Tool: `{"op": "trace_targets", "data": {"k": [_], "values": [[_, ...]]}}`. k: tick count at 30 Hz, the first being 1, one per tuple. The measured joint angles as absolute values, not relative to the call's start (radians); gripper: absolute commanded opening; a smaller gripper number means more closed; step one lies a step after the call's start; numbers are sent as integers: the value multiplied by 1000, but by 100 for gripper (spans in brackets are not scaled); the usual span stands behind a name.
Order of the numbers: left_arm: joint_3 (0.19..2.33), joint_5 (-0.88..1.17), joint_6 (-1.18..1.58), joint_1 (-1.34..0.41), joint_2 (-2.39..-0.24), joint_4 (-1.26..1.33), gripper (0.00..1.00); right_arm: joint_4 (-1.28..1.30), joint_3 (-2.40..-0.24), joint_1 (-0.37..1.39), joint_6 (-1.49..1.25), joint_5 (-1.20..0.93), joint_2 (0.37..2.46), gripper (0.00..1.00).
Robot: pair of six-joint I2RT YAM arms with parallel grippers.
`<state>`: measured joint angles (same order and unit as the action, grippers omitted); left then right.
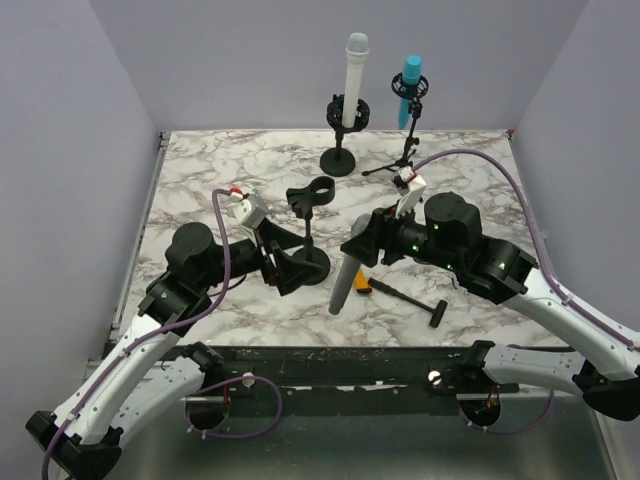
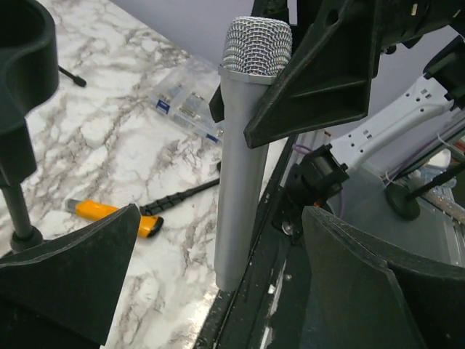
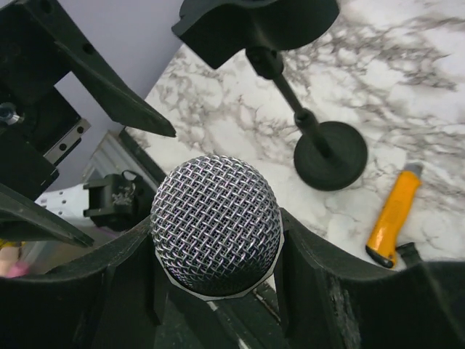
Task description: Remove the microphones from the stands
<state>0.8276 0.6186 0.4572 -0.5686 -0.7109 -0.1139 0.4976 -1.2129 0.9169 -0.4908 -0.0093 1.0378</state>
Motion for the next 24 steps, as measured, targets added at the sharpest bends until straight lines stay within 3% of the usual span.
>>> {"op": "trace_targets", "data": {"k": [11, 17, 20, 21, 24], "values": [[725, 567, 498, -709, -709, -65, 84, 334, -1147, 917, -599, -184, 1070, 1], [724, 525, 525, -761, -813, -25, 46, 295, -1132, 917, -614, -208, 1076, 1], [732, 527, 532, -763, -846, -13, 15, 271, -1100, 915, -621, -212, 1078, 1], [743, 535, 530, -766, -860, -22, 3, 262, -1087, 914, -625, -210, 1078, 4], [761, 550, 517, -776, -881, -48, 0, 250, -1071, 907, -632, -204, 1077, 53]]}}
